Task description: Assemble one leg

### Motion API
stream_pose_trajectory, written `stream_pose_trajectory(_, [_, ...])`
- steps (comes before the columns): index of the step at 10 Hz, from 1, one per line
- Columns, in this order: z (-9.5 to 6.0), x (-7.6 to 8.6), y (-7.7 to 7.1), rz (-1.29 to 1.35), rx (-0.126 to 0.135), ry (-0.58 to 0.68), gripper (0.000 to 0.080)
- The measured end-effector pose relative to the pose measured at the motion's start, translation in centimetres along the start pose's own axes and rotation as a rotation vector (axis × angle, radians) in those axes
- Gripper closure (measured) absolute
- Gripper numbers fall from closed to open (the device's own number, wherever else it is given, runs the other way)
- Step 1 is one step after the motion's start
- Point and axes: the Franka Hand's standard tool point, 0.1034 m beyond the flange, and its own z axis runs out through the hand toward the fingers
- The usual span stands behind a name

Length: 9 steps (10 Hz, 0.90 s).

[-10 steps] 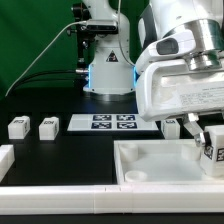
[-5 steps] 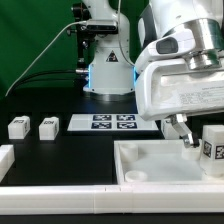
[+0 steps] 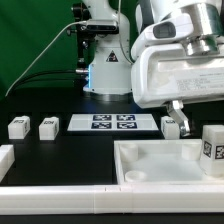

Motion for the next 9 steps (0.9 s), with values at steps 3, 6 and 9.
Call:
stream_pose_trajectory(3, [-0.5, 0.3, -0.3, -0.009, 0.018, -0.067, 0.0151])
stream_pose_trajectory(6, [-0.6, -0.3, -1.5, 0.003, 0.072, -0.285, 0.0151])
stream_pose_trajectory(9, [-1.5, -0.3, -1.4, 0.008, 0.144, -0.622, 0.0151])
